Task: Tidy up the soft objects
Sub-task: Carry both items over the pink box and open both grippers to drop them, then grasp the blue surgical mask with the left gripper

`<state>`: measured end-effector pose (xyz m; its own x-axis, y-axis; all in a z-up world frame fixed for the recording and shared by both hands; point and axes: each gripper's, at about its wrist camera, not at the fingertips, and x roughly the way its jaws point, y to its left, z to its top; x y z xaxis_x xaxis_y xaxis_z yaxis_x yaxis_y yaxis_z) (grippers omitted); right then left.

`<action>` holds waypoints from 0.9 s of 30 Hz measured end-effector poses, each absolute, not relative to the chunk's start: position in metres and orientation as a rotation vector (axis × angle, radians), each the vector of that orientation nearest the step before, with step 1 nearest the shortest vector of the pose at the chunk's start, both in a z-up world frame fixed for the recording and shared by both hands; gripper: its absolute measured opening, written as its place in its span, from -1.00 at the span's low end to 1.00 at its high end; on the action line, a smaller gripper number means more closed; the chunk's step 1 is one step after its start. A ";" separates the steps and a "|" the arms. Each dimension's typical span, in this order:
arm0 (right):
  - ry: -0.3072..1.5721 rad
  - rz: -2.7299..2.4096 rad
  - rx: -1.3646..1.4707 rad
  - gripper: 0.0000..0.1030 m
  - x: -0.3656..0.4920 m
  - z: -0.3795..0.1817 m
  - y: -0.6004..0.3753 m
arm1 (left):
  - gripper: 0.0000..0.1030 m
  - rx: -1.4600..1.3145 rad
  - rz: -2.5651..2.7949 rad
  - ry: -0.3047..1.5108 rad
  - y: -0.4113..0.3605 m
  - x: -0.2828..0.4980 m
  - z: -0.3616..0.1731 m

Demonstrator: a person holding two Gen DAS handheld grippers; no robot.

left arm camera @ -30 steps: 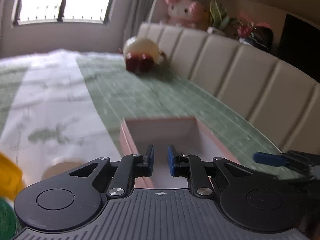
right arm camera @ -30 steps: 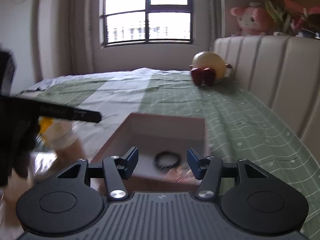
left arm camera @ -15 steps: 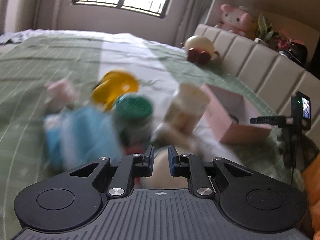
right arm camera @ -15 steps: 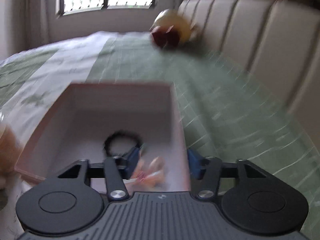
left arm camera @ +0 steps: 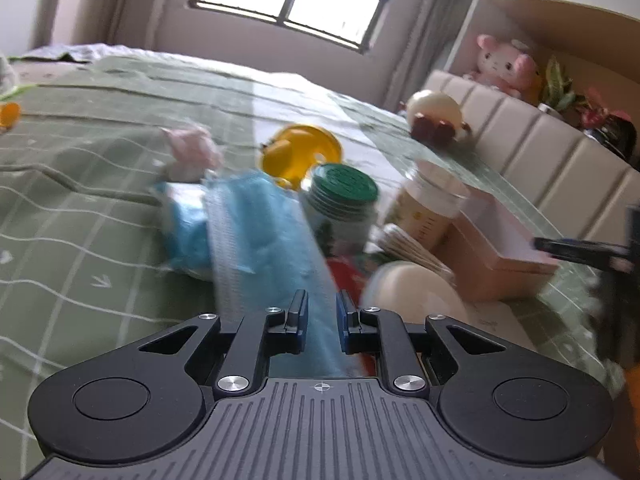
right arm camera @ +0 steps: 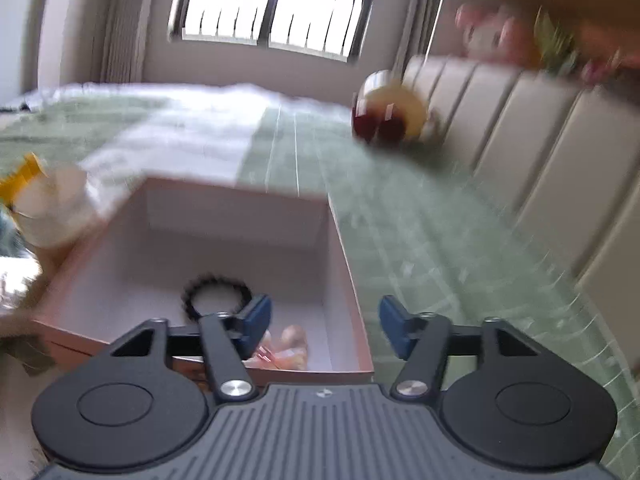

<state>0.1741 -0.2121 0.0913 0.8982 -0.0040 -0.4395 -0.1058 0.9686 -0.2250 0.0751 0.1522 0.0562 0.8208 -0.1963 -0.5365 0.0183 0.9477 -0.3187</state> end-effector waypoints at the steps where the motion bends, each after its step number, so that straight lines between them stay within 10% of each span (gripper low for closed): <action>1: 0.427 0.098 -0.236 0.51 0.162 0.095 -0.205 | -0.68 -0.317 -0.097 0.592 0.156 0.075 0.056; 16: 0.809 0.705 0.247 0.57 0.127 0.039 -0.087 | -0.68 -0.372 -0.015 0.587 0.197 0.064 0.054; 27: 0.589 0.453 0.021 0.56 0.079 0.043 -0.117 | -0.68 -0.248 0.003 0.528 0.175 0.065 0.063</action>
<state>0.0794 -0.1173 0.0430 0.7364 0.4186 -0.5314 -0.4069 0.9017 0.1463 0.0649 0.1753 0.0635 0.8644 -0.0609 -0.4992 -0.0664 0.9701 -0.2333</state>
